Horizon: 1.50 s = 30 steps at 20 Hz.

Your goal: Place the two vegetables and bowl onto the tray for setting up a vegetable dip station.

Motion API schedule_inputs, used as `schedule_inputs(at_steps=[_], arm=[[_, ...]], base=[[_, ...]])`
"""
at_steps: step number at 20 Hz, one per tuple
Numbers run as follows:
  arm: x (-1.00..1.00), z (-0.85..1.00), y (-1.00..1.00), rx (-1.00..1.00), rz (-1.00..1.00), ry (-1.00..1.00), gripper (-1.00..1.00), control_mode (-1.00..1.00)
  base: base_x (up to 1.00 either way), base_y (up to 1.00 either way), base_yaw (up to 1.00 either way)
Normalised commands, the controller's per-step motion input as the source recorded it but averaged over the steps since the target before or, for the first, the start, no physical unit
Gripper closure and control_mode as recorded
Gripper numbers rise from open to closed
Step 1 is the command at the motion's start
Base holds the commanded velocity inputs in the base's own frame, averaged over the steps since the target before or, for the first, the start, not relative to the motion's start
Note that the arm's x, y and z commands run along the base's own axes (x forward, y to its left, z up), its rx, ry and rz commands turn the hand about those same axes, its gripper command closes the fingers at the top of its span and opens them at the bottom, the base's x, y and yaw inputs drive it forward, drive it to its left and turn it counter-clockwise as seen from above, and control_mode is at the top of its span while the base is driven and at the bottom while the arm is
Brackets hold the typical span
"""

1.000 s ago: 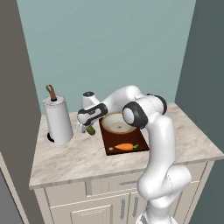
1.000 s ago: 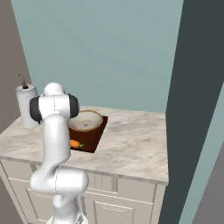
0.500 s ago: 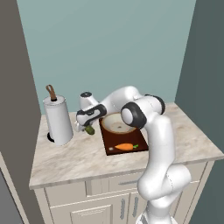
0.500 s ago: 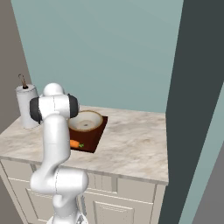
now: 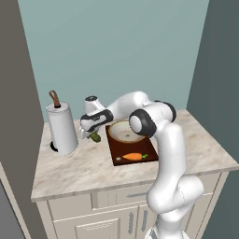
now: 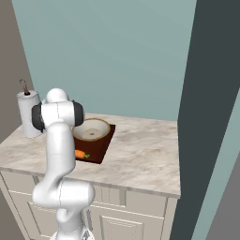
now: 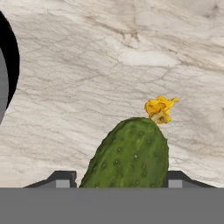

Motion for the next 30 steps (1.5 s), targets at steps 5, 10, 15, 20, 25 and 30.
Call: schedule_inputs(at_steps=[5,10,15,20,25,30], arm=[[0.01,0.36,-0.06,0.01,-0.03,0.01,1.0,-1.0],[0.0,0.33,-0.16,0.0,-0.09,0.04,1.0,-1.0],[-0.04,0.42,-0.12,0.02,-0.1,0.0,1.0,-1.0],[-0.1,0.47,-0.11,0.04,-0.09,0.0,1.0,-1.0],[-0.21,0.47,-0.11,0.05,-0.13,0.0,1.0,-1.0],[-0.37,0.35,-0.18,0.01,-0.21,0.0,1.0,-1.0]], base=[[0.0,0.0,0.0],[0.0,0.0,0.0],[0.0,0.0,0.0],[0.0,0.0,0.0],[0.0,0.0,0.0],[0.0,0.0,0.0]])
